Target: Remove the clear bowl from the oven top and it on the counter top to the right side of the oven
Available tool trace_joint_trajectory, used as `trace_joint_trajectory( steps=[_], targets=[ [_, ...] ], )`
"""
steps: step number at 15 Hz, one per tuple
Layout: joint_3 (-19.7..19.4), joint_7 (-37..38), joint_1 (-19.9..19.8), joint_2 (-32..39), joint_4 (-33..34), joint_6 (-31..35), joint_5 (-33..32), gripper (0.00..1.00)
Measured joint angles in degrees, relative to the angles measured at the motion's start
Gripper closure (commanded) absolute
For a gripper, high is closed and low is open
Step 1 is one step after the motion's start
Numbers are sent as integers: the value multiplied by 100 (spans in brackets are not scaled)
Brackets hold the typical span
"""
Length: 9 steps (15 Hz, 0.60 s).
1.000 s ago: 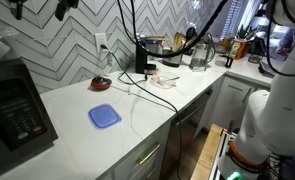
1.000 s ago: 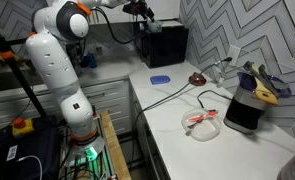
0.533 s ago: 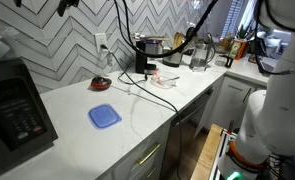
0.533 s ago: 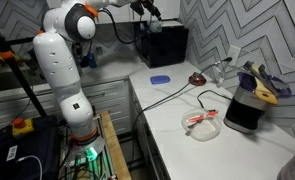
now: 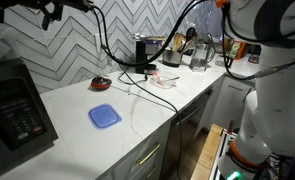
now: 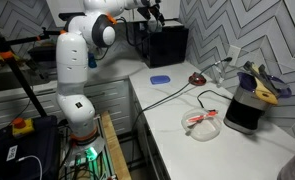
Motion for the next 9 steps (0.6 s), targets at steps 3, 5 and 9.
trace_joint_trajectory(
  steps=[3, 5, 9],
  targets=[
    [-201, 1, 268, 441, 586, -423, 16, 51],
    [-308, 3, 407, 664, 935, -691, 35, 65],
    [-427, -5, 624, 979, 1597, -1233, 167, 96]
  ],
)
